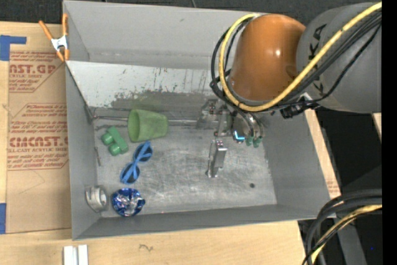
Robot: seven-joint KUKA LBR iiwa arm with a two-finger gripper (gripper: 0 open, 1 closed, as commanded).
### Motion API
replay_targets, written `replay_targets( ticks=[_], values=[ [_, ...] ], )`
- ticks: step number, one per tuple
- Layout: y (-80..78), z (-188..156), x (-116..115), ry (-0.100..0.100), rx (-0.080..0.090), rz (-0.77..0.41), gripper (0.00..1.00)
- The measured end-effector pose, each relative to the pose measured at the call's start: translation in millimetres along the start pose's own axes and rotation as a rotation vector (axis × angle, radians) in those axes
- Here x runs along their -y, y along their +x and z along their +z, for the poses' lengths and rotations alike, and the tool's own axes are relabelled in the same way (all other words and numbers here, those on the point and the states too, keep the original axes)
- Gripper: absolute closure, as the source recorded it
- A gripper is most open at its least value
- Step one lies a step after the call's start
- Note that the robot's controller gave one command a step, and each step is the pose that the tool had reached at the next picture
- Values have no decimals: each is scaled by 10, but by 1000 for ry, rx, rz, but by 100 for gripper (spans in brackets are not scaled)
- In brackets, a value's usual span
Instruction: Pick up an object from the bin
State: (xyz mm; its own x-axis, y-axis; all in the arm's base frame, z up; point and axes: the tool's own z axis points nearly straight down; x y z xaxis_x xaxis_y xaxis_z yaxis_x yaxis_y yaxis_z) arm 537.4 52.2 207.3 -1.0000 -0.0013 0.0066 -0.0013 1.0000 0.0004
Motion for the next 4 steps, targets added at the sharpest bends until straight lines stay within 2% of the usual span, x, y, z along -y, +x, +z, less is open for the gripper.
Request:
replay_targets(
  ticks=[1, 2, 3, 4],
  values=[
    [-401, 1386, -813, 0, 5, 2, 0],
    [-320, 1198, -1228, 6, 8, -142, 0],
    [307, 1069, -1659, 13, 10, -448, 0],
    [364, 1252, -1763, 13, 9, -540, 0]
  ],
)
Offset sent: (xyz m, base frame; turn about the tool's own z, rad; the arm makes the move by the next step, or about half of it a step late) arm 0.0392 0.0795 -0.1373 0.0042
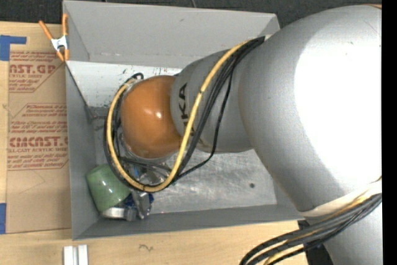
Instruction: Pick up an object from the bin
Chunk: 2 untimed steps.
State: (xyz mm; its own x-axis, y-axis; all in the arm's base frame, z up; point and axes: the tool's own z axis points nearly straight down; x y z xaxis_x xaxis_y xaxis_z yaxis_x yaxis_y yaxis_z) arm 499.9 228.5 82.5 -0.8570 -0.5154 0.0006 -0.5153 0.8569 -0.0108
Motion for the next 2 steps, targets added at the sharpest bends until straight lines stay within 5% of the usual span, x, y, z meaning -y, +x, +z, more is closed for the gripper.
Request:
replay_targets(
  ticks=[1, 2],
  values=[
    [247, 118, 1026, -9, 10, -94, 0],
    [232, 114, 987, -11, 11, -98, 100]
  ],
)
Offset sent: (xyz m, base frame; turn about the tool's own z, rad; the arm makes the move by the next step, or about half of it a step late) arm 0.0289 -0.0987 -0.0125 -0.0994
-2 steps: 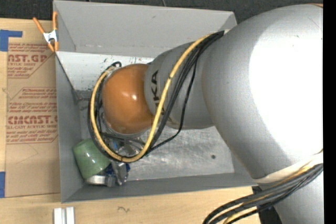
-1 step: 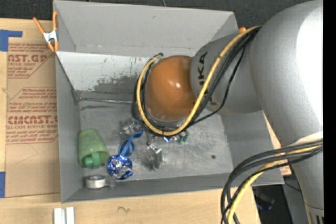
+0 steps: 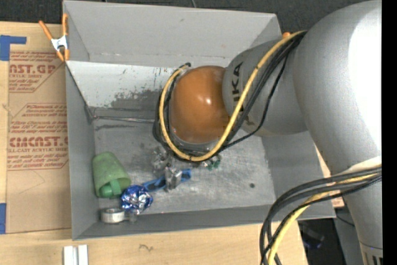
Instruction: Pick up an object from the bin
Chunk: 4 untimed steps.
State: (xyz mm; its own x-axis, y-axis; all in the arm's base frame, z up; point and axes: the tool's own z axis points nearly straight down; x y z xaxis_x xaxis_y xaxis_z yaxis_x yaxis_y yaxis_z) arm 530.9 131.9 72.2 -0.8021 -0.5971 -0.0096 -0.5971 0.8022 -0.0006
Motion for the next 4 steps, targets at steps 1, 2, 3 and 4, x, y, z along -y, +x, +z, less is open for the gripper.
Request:
replay_targets(
  ticks=[1, 2, 3, 4],
  values=[
    [-15, -240, -5, 0, -5, 1, 100],
    [-23, -305, -8, -1, -7, 2, 100],
    [-45, -736, -9, 1, -3, 2, 100],
    [-67, -1057, -17, 1, -4, 2, 100]
  ],
)
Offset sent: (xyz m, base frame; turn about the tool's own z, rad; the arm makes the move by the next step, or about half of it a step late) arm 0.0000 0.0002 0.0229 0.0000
